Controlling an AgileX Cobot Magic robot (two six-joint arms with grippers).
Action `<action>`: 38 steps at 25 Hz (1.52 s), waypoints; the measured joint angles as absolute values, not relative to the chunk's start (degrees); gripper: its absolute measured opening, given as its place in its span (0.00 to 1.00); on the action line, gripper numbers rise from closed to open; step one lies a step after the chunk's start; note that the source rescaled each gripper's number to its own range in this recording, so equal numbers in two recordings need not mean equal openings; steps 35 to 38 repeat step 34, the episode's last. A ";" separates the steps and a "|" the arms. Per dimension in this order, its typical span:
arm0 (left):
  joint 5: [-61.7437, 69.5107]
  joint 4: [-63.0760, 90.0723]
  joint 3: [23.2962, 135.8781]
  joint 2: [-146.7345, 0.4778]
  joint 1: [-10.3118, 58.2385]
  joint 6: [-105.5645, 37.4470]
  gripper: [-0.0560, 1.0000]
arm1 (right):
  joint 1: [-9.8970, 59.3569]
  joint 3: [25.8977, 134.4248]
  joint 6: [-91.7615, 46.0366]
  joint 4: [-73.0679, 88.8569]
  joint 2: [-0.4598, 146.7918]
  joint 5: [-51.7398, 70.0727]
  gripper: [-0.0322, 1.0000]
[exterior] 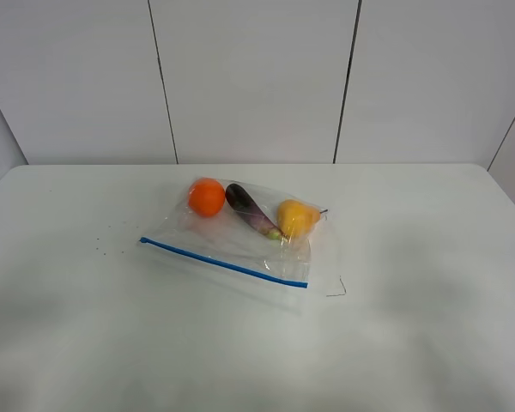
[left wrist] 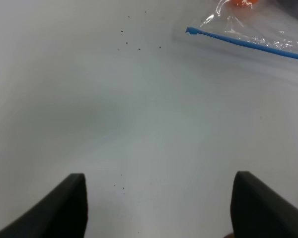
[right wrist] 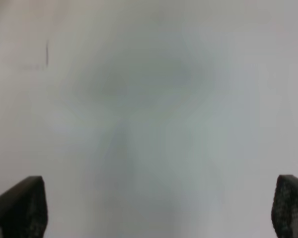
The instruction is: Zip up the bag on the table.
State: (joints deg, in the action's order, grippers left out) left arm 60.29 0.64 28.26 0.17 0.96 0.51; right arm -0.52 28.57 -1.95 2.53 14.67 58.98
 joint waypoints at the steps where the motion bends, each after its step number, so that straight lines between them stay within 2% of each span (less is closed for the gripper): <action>1: 60.29 0.64 28.26 0.17 0.96 0.51 0.95 | -0.52 28.57 -1.68 2.26 11.99 58.98 1.00; 8: 60.29 0.64 28.26 0.17 0.96 0.51 0.95 | -0.52 28.33 0.48 0.79 0.31 59.04 1.00; 38: 60.29 0.64 28.26 0.17 0.96 0.51 0.95 | -0.52 28.31 0.76 0.61 -0.21 59.04 1.00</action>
